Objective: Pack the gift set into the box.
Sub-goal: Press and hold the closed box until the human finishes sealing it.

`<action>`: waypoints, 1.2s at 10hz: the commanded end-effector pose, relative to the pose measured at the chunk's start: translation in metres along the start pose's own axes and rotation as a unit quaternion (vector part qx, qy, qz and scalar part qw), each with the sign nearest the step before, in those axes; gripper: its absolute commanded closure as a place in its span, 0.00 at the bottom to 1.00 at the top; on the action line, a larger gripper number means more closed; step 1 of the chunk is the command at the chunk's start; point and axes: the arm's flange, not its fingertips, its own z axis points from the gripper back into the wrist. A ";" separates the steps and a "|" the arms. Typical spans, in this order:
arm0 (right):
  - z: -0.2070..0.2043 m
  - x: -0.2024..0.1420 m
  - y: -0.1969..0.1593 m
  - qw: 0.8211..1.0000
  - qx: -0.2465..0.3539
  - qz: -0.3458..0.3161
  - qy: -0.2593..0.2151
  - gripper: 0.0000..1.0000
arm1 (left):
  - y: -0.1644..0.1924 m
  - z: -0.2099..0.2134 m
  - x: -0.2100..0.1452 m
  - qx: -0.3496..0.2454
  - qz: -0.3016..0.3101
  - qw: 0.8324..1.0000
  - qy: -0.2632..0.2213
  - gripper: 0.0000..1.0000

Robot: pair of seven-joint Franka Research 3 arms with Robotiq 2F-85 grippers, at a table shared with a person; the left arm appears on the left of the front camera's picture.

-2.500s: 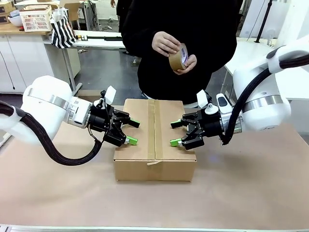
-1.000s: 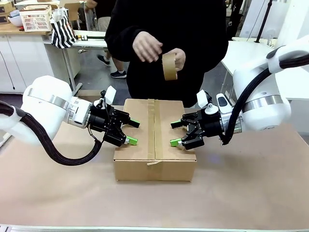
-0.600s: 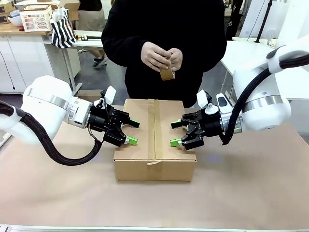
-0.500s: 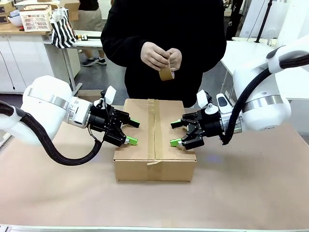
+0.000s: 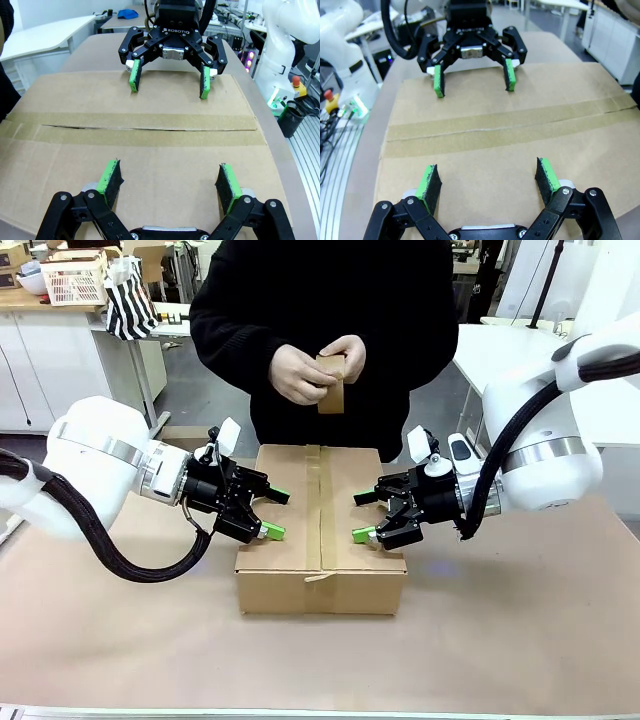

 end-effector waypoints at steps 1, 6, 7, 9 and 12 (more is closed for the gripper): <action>-0.001 -0.001 0.001 1.000 -0.002 0.013 0.004 0.00 | 0.000 0.000 -0.001 -0.001 0.008 1.000 -0.004 0.00; -0.001 -0.001 0.001 1.000 -0.002 0.013 0.004 0.00 | 0.000 0.000 -0.001 -0.001 0.008 1.000 -0.004 0.00; -0.001 -0.001 0.001 1.000 -0.002 0.013 0.004 0.00 | 0.000 0.000 -0.001 -0.001 0.008 1.000 -0.004 0.00; -0.001 -0.001 0.001 1.000 -0.002 0.013 0.004 0.00 | 0.000 0.000 -0.001 -0.001 0.008 1.000 -0.004 0.00; -0.001 -0.001 0.001 1.000 -0.002 0.013 0.004 0.00 | 0.000 0.000 -0.001 -0.001 0.008 1.000 -0.004 0.00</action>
